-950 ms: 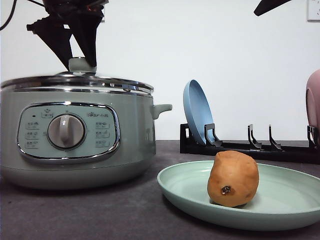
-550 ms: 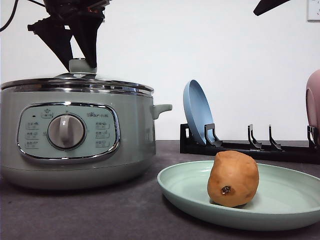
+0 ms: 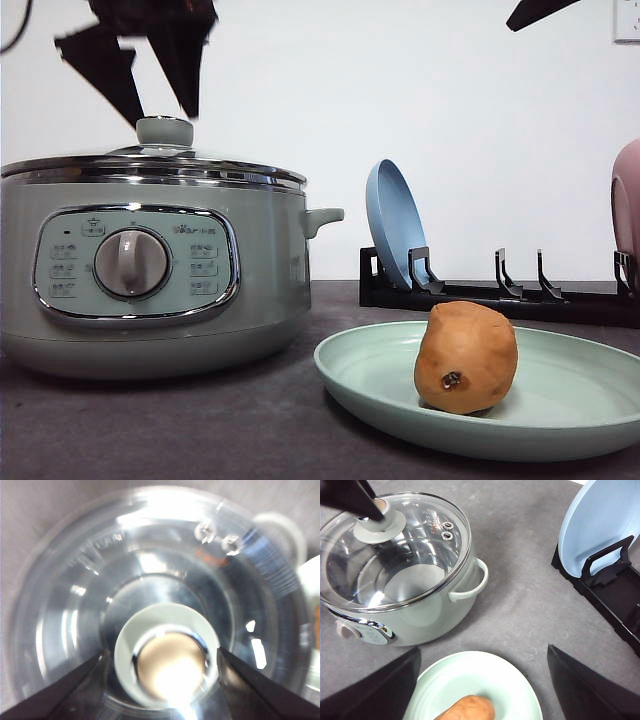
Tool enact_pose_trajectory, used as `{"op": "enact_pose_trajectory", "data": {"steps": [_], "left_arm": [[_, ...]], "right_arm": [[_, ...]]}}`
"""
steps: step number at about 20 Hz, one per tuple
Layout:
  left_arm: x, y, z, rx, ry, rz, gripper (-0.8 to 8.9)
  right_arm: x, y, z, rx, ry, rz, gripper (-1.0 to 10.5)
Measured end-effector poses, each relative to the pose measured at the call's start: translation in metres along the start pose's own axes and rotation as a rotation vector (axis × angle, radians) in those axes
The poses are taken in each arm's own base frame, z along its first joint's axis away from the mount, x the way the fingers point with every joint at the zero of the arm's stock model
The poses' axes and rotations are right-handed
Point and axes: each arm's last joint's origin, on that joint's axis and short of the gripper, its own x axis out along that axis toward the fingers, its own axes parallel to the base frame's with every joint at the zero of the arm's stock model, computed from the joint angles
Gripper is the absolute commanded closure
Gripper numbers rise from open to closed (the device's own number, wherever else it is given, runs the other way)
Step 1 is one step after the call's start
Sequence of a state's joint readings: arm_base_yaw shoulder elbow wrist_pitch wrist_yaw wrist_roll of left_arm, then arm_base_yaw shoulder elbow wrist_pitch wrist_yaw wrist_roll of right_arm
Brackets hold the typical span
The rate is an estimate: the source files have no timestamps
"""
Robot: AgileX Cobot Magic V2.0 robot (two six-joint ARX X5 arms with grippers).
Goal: The right arm pick the green plate and place it on desk, then the left arm uncap open the steamer lid, the right arm pick the potato and place it on the plate, then the right arm cap close the steamer lid
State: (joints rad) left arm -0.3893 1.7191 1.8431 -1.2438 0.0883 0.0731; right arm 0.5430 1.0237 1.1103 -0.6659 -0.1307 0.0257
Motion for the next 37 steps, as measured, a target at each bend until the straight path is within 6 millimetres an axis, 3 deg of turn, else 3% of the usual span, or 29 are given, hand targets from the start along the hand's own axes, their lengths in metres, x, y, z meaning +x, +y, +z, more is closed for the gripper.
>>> {"op": "enact_pose_trajectory", "data": {"steps": [4,14,20,22,23,25,26,37], "left_arm": [[-0.048,-0.005,-0.015,0.008,-0.115,0.006,4.66],[-0.130,-0.024,-0.071,0.032,-0.223,-0.121,4.70],[-0.145,-0.028,-0.085,0.023,-0.243,-0.128,4.73],[-0.145,-0.029,-0.085,0.029,-0.245,-0.132,5.23],[-0.145,-0.029,-0.085,0.029,-0.245,-0.132,6.09],[-0.145,-0.029,-0.085,0.029,-0.245,-0.132,8.15],[-0.145,-0.029,-0.085,0.027,-0.245,-0.132,8.05],[-0.145,-0.029,-0.085,0.026,-0.244,-0.132,8.05]], "right_arm": [[0.000,0.001,0.000,0.001,0.004,0.040,5.5],[-0.002,0.007,-0.016,0.072,0.171,0.228,5.5],[-0.005,0.009,-0.027,0.126,0.292,0.305,5.5],[-0.005,0.009,-0.027,0.127,0.298,0.305,5.5],[-0.005,0.009,-0.027,0.127,0.298,0.305,6.1],[-0.005,0.009,-0.027,0.133,0.299,0.304,8.9],[-0.005,0.009,-0.028,0.133,0.299,0.304,9.4],[-0.004,0.009,-0.023,0.117,0.255,0.306,9.4]]}}
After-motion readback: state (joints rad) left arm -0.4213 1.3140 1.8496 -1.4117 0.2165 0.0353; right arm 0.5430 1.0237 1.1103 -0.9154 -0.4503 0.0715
